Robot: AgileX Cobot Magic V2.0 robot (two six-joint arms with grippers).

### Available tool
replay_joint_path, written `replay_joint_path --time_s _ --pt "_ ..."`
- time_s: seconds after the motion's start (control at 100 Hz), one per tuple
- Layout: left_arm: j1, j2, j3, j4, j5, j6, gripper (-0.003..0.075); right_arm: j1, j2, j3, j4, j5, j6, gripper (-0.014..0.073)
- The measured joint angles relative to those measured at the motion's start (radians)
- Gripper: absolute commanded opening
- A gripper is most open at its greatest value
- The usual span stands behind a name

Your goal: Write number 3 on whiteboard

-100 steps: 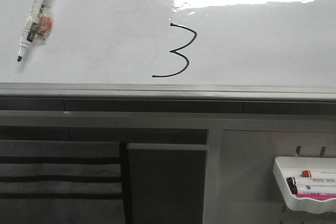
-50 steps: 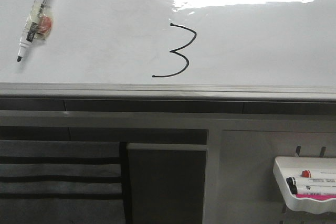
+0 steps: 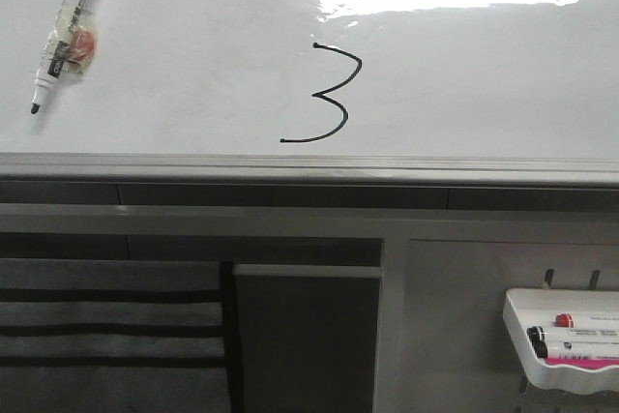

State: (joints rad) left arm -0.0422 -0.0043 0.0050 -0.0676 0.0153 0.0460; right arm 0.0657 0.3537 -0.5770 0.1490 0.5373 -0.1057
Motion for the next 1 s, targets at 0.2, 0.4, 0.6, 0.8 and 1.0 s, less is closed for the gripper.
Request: replay_joint_path --time_s 0.2,0.4,0.6,0.8,1.0 --pt "0.000 0.000 0.000 0.000 0.002 0.000 -0.0020 -0.033 -0.081 0.145 0.000 -0.157 0.000 -0.0069" --pt "0.000 0.000 0.000 0.000 0.002 0.000 -0.0020 -0.101 -0.251 0.451 0.010 -0.376 0.000 -0.0069" --pt "0.000 0.000 0.000 0.000 0.002 0.000 -0.0020 -0.108 -0.358 0.587 0.027 -0.448 0.000 -0.0069" --pt "0.000 0.000 0.000 0.000 0.002 -0.002 -0.0020 -0.108 -0.362 0.587 0.033 -0.467 0.000 -0.0069" --pt "0.000 0.000 0.000 0.000 0.002 -0.002 -0.0020 -0.108 -0.362 0.587 0.035 -0.470 0.000 -0.0069"
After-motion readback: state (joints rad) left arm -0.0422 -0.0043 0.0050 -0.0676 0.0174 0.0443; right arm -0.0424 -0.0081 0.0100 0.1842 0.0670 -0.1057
